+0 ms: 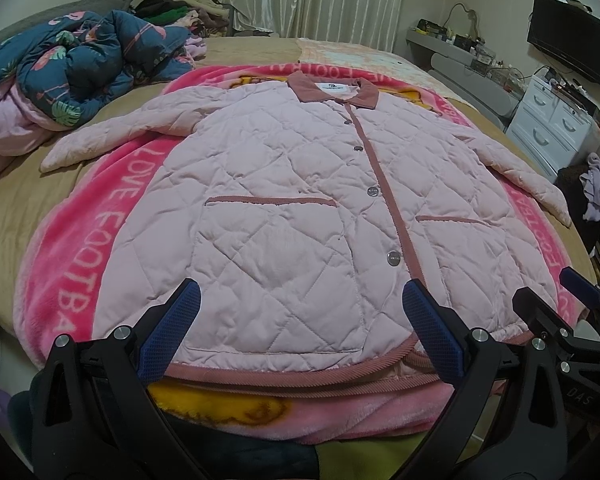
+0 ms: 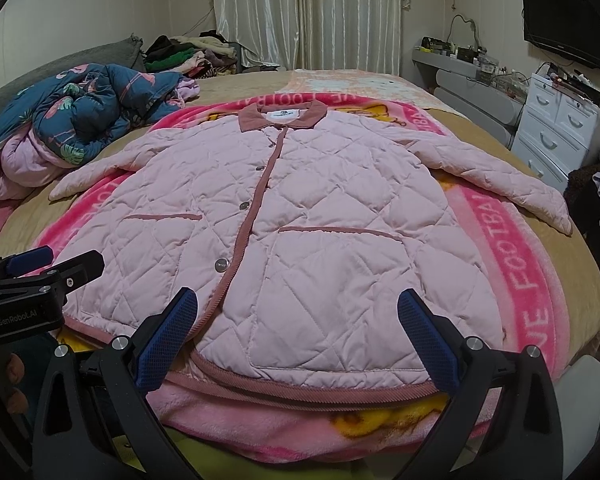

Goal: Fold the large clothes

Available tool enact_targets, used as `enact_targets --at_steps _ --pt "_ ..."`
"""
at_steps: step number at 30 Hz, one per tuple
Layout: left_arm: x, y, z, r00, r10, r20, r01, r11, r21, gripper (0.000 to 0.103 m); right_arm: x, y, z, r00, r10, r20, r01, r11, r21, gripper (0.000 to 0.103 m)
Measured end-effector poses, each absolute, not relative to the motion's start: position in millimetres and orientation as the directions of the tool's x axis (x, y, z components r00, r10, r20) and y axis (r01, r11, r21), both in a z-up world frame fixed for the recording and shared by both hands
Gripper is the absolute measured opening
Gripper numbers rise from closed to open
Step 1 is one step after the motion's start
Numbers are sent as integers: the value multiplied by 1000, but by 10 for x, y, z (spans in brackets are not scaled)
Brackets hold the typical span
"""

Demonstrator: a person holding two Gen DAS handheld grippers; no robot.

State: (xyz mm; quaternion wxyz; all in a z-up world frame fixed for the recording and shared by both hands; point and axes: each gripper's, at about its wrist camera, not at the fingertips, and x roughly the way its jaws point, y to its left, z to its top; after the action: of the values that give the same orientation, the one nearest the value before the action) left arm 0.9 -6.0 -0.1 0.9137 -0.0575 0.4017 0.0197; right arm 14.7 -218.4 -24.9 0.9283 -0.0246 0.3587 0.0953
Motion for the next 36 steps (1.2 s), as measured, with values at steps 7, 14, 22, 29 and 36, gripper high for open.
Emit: enact_targets --at_steps 7,14,22,29,36 --pt "8 -62 -1 677 -11 -736 -83 992 -90 95 141 -2182 -255 723 160 -672 -195 981 24 99" --pt "7 -60 -3 677 -12 -736 -81 993 -91 95 144 -2189 -276 723 160 -672 -194 981 25 99" --pt "16 -64 9 676 -14 -737 -80 993 -91 95 171 -2215 -305 718 155 -679 -191 981 22 99" --pt "84 -67 -13 680 -10 -733 -88 991 -96 95 255 -2200 -274 706 158 -691 -206 978 13 99" --pt "321 -75 -5 669 8 -743 -98 992 -78 95 449 -2216 -195 707 161 -688 -212 977 11 99"
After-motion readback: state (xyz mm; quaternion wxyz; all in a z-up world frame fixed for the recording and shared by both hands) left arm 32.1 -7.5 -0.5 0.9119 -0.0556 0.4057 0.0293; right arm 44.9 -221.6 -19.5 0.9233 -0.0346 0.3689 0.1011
